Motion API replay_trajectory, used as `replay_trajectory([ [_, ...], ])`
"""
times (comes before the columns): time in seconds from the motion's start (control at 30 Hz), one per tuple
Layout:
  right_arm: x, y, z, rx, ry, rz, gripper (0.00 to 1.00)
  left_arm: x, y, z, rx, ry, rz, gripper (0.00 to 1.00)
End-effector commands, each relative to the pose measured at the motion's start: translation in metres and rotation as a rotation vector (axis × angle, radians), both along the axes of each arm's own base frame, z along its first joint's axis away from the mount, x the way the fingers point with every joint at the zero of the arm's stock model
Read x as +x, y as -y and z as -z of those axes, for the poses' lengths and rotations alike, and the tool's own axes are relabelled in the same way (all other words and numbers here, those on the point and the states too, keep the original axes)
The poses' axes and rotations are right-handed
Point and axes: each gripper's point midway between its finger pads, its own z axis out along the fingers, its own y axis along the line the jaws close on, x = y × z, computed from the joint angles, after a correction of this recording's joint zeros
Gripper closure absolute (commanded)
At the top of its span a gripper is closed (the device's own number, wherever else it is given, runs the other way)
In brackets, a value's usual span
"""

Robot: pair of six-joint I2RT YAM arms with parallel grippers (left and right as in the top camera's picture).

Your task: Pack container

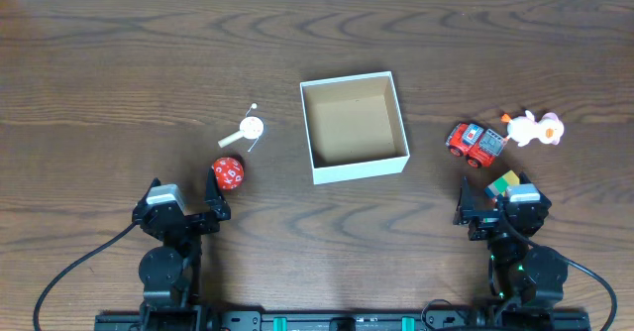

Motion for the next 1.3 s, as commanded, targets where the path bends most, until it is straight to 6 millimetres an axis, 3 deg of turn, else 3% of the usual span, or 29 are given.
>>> replay_trajectory([
  [0.0,0.000,-0.002,0.001,0.009,0.003,-0.004,0.01,-0.002,-0.003,0.019,0.001,-0.064,-0.017,0.02],
  [1.03,-0.001,-0.008,-0.001,0.065,0.003,-0.033,0.01,-0.002,-0.003,0.019,0.001,-0.064,-0.017,0.02],
  [1.13,-0.002,-0.007,-0.005,0.168,-0.001,-0.013,0.01,-0.002,-0.003,0.019,0.001,-0.064,-0.017,0.02],
  [1.27,-0.005,0.002,-0.029,0.226,0.035,0.045,0.01,-0.002,-0.003,0.019,0.001,-0.064,-0.017,0.02],
])
